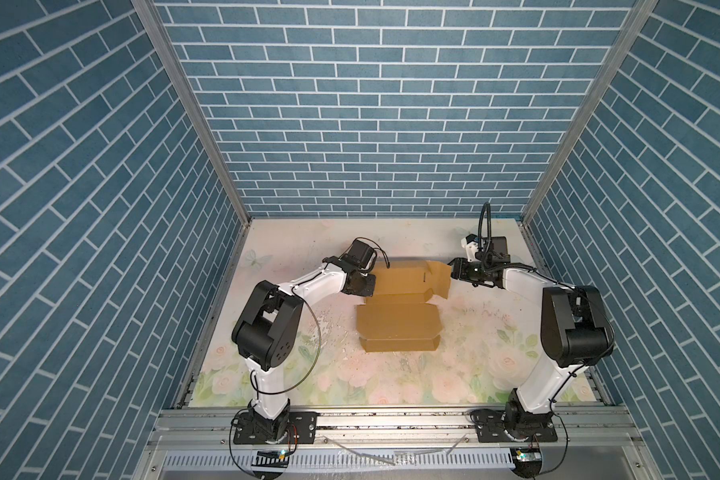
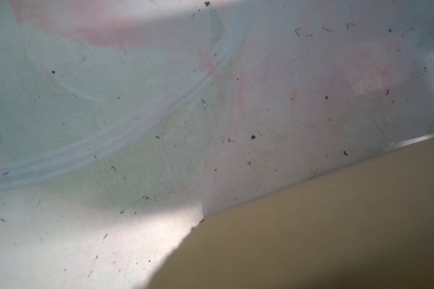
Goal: Fold the paper box
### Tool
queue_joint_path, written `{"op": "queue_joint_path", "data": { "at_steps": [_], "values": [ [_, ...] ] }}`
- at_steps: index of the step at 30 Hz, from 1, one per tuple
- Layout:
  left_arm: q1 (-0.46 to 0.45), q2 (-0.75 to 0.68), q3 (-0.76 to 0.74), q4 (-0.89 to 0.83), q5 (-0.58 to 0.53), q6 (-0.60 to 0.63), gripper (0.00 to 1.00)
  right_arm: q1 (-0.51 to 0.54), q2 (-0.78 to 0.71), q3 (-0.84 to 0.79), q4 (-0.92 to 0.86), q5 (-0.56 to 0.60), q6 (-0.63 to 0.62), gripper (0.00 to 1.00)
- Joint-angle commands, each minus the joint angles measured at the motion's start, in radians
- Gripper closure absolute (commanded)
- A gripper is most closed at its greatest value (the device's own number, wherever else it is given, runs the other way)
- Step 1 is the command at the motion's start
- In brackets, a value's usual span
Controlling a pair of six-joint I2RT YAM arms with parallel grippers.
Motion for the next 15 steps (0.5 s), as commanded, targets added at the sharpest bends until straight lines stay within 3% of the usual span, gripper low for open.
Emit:
{"op": "queue_joint_path", "data": {
  "at_steps": [1, 15],
  "values": [
    [0.007, 0.041, 0.015, -0.038, 0.0, -0.024, 0.86, 0.033, -0.04, -0.029, 0.015, -0.034, -0.065, 0.49],
    [0.006, 0.044, 0.017, -0.037, -0.016, -0.049, 0.86, 0.125, -0.104, -0.099, 0.015, -0.005, -0.079, 0.5]
  ]
}}
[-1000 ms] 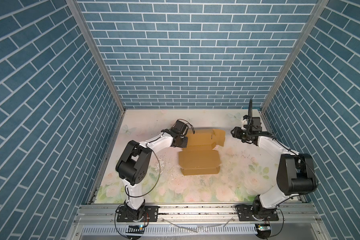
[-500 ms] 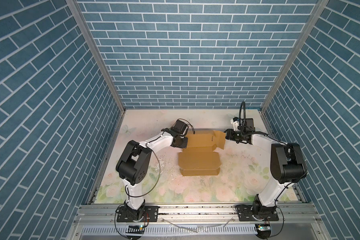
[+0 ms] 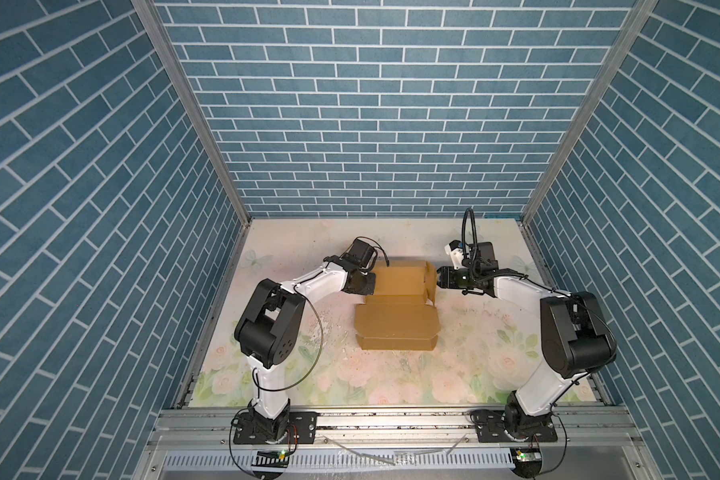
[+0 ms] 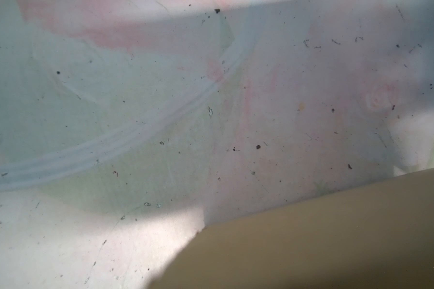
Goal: Fold the paper box
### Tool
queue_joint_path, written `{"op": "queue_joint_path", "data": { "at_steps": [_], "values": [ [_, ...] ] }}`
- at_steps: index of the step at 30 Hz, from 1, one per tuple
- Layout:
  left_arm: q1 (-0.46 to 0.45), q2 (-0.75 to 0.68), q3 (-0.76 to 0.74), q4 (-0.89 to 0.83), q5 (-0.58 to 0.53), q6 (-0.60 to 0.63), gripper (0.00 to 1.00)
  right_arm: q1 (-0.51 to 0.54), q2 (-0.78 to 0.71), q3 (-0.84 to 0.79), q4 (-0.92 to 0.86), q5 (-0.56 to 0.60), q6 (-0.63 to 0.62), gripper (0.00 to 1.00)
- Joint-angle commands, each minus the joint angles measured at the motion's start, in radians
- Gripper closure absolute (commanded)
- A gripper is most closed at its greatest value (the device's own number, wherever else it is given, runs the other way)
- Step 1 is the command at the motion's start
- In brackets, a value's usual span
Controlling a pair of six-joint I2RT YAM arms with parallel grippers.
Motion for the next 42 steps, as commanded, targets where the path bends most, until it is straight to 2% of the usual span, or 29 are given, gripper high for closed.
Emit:
{"op": "queue_joint_path", "data": {
  "at_steps": [1, 13, 27, 42],
  "values": [
    [0.005, 0.023, 0.003, -0.047, -0.01, -0.014, 0.86, 0.018, -0.042, -0.025, -0.002, 0.006, -0.057, 0.5],
    [0.005, 0.024, -0.002, -0.044, -0.025, -0.051, 0.86, 0.072, -0.17, -0.071, -0.069, 0.076, -0.052, 0.51],
    [0.005, 0.017, -0.026, -0.026, -0.037, -0.074, 0.86, 0.086, -0.272, -0.198, -0.101, 0.176, 0.021, 0.51],
    [0.006, 0.004, -0.031, -0.032, -0.051, -0.082, 0.86, 0.113, -0.397, -0.269, -0.127, 0.13, 0.039, 0.51]
  ]
}}
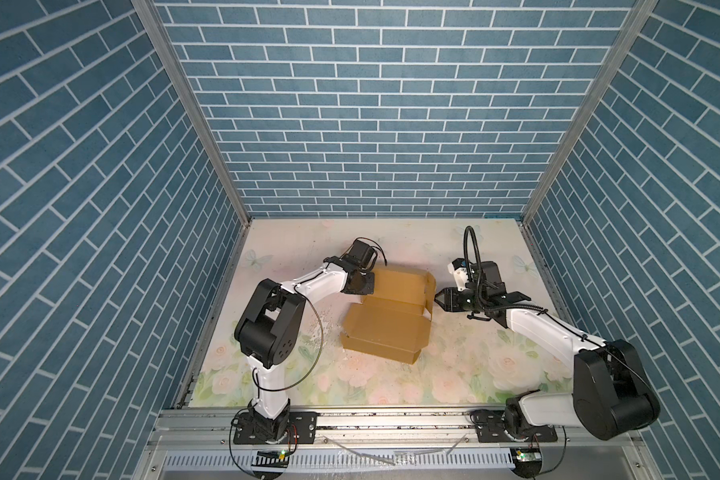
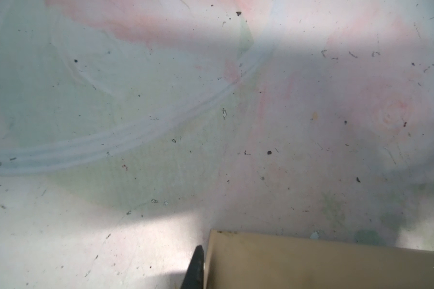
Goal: Fold the paper box
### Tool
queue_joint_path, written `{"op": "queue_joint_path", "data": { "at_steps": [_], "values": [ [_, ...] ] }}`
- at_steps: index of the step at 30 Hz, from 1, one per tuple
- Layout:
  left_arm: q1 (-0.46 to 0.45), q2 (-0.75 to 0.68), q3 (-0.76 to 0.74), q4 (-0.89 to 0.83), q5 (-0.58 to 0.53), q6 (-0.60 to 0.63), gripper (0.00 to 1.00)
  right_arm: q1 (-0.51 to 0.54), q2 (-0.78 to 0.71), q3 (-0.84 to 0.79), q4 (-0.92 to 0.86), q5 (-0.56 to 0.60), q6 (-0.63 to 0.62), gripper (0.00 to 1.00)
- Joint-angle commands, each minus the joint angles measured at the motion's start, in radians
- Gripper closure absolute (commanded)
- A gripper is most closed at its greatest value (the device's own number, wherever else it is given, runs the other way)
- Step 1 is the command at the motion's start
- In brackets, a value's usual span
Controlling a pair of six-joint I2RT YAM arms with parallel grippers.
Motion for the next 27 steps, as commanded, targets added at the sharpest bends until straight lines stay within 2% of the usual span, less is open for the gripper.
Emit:
{"op": "queue_joint_path", "data": {
  "at_steps": [1, 9, 19, 27],
  "values": [
    [0.004, 0.004, -0.021, -0.042, -0.013, -0.011, 0.86, 0.013, -0.043, -0.021, -0.025, -0.02, 0.008, 0.51],
    [0.003, -0.002, -0.029, -0.035, -0.01, -0.013, 0.86, 0.036, -0.044, -0.02, -0.013, -0.037, -0.001, 0.51],
    [0.004, 0.003, -0.029, -0.03, -0.004, 0.01, 0.86, 0.038, 0.109, 0.027, 0.143, -0.071, -0.025, 0.51],
    [0.004, 0.021, -0.011, -0.036, 0.008, 0.023, 0.86, 0.038, 0.196, 0.086, 0.184, -0.088, -0.055, 0.52]
  ]
}}
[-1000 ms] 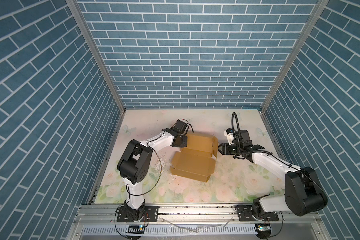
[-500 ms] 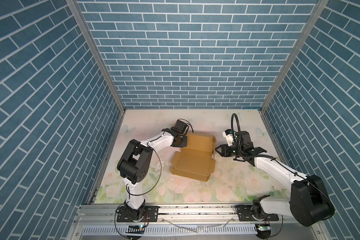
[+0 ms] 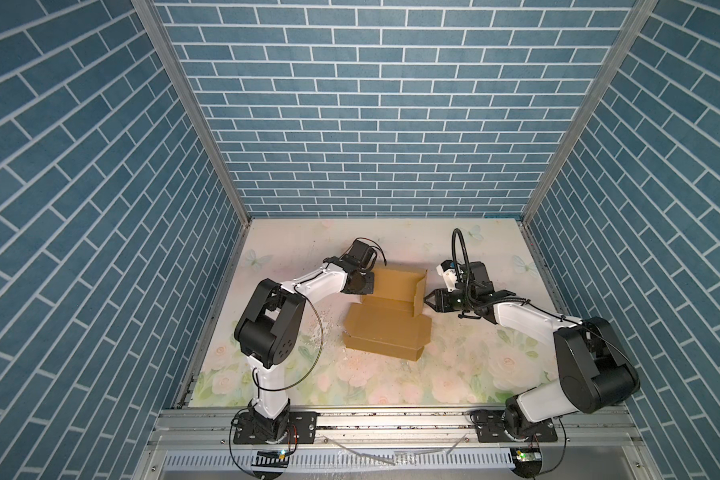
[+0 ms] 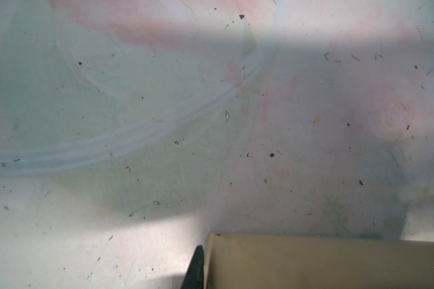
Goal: Fold the paper box
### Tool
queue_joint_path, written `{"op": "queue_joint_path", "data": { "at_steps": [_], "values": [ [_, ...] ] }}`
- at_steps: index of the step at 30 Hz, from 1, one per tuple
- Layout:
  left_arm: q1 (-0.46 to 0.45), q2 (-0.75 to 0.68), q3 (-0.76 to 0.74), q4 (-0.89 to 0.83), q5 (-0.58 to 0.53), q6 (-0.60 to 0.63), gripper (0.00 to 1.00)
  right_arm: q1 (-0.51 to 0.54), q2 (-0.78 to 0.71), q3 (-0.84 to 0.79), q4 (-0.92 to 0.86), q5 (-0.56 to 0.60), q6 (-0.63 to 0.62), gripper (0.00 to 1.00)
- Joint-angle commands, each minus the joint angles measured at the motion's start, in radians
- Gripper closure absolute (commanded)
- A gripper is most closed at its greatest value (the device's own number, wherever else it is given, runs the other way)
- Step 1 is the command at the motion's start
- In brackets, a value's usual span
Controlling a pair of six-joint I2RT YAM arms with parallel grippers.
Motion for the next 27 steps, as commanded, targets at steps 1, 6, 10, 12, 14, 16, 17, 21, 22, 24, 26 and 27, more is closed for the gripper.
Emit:
{"op": "queue_joint_path", "data": {
  "at_steps": [1, 6, 10, 12, 14, 16, 17, 21, 22, 24, 26, 27],
  "values": [
    [0.003, 0.024, -0.004, -0.05, 0.012, 0.021, 0.86, 0.006, 0.028, 0.066, 0.058, -0.037, -0.049, 0.52],
    [0.004, 0.029, 0.004, -0.057, 0.009, 0.022, 0.86, 0.017, 0.03, 0.081, 0.057, -0.048, -0.053, 0.54],
    [0.003, 0.03, 0.007, -0.062, 0.005, 0.024, 0.86, 0.028, 0.006, 0.089, 0.032, -0.047, -0.062, 0.54],
    [0.004, 0.031, 0.007, -0.062, 0.006, 0.024, 0.86, 0.032, -0.006, 0.093, 0.017, -0.047, -0.069, 0.54],
    [0.003, 0.03, 0.005, -0.06, 0.007, 0.022, 0.86, 0.036, -0.015, 0.096, 0.008, -0.047, -0.073, 0.54],
    [0.004, 0.03, 0.006, -0.059, 0.009, 0.024, 0.86, 0.037, -0.019, 0.102, -0.002, -0.051, -0.078, 0.55],
    [0.004, 0.03, 0.004, -0.058, 0.008, 0.023, 0.86, 0.038, -0.021, 0.104, -0.005, -0.056, -0.082, 0.55],
    [0.004, 0.028, 0.001, -0.057, 0.01, 0.024, 0.86, 0.04, -0.027, 0.108, -0.015, -0.077, -0.102, 0.55],
    [0.003, 0.028, 0.002, -0.057, 0.012, 0.026, 0.86, 0.041, -0.026, 0.11, -0.016, -0.082, -0.105, 0.55],
    [0.003, 0.027, 0.001, -0.059, 0.01, 0.029, 0.86, 0.04, -0.025, 0.112, -0.02, -0.096, -0.11, 0.55],
    [0.003, 0.026, 0.002, -0.059, 0.011, 0.028, 0.86, 0.041, -0.022, 0.115, -0.022, -0.106, -0.11, 0.55],
    [0.004, 0.025, 0.002, -0.058, 0.01, 0.029, 0.86, 0.04, -0.022, 0.117, -0.026, -0.113, -0.11, 0.55]
  ]
}}
